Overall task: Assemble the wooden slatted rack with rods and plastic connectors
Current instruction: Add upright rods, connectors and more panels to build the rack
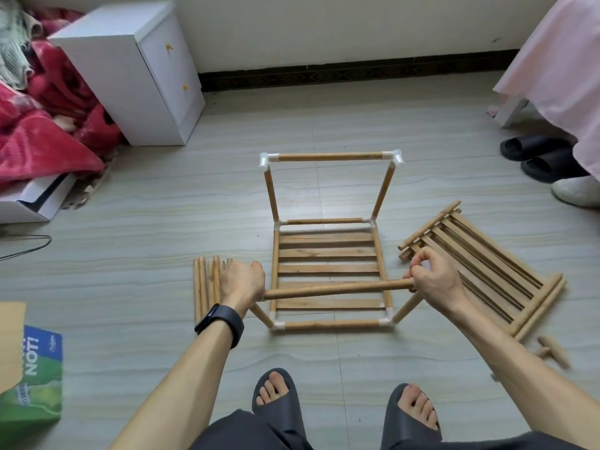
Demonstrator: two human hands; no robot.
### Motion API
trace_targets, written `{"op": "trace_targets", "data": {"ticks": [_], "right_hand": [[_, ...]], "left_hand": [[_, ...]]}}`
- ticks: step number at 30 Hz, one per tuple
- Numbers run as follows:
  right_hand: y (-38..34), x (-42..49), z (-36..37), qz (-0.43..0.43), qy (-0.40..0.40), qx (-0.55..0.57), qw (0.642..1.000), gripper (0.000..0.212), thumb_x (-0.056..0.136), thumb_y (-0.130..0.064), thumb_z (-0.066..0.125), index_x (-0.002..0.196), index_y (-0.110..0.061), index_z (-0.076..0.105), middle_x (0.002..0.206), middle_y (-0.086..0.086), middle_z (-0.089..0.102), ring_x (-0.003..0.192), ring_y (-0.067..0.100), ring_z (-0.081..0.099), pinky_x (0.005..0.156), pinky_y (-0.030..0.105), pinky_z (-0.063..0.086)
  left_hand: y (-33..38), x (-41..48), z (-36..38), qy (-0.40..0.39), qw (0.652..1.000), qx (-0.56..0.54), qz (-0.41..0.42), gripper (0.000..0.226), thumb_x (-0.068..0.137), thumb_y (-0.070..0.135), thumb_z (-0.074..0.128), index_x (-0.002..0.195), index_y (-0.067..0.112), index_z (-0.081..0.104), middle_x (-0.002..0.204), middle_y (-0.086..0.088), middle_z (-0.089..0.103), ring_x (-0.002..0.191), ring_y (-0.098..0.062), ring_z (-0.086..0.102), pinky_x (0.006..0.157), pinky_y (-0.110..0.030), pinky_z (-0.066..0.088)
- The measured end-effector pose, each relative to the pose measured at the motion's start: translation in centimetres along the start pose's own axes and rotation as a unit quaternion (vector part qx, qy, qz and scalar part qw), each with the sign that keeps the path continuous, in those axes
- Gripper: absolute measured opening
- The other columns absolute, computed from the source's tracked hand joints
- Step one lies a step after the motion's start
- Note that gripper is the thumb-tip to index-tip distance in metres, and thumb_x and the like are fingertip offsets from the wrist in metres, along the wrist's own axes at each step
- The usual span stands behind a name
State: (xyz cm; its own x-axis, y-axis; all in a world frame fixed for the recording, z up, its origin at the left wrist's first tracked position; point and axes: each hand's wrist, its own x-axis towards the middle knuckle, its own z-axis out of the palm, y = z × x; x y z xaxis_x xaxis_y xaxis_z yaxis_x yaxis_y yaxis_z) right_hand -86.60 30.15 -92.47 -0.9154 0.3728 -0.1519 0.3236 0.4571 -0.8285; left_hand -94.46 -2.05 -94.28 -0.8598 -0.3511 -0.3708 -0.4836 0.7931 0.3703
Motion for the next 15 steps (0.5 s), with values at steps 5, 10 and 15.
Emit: {"op": "trace_targets", "data": {"ticks": [5,10,15], "right_hand": [[-0.6,2.9,-0.4,0.015,-0.005,-0.02,1.0,0.013,0.085,-0.003,0.052,0.082,-0.01,0.063,0.069,0.001,0.073,0.071,0.02,0.071,0.059,0.032,0.056],[-1.2,4.3,0.7,0.028,0.102,-0.061,0.993,0.003,0.087,-0.018,0.061,0.089,-0.019,0.063,0.091,0.003,0.066,0.09,0.026,0.058,0.071,0.033,0.04],[-1.2,3.3,0.9,0.119,0.115,-0.056,0.985,0.019,0.088,-0.027,0.057,0.104,-0.016,0.061,0.098,0.007,0.065,0.091,0.029,0.053,0.074,0.037,0.041]], "left_hand": [[-0.1,-0.9,-0.2,-0.052,0.998,0.006,0.031,0.046,0.098,0.034,0.041,0.113,0.003,0.072,0.127,-0.02,0.066,0.13,-0.033,0.053,0.112,-0.041,0.036],[-0.4,-2.8,-1.2,-0.101,0.985,-0.074,0.116,0.042,0.105,0.044,0.042,0.085,0.019,0.069,0.067,0.0,0.074,0.067,-0.011,0.071,0.067,-0.028,0.057],[-2.8,-4.2,0.4,0.032,0.885,0.18,0.429,0.053,0.095,0.076,0.028,0.083,0.033,0.057,0.075,0.014,0.059,0.071,-0.007,0.053,0.07,-0.029,0.047]]}}
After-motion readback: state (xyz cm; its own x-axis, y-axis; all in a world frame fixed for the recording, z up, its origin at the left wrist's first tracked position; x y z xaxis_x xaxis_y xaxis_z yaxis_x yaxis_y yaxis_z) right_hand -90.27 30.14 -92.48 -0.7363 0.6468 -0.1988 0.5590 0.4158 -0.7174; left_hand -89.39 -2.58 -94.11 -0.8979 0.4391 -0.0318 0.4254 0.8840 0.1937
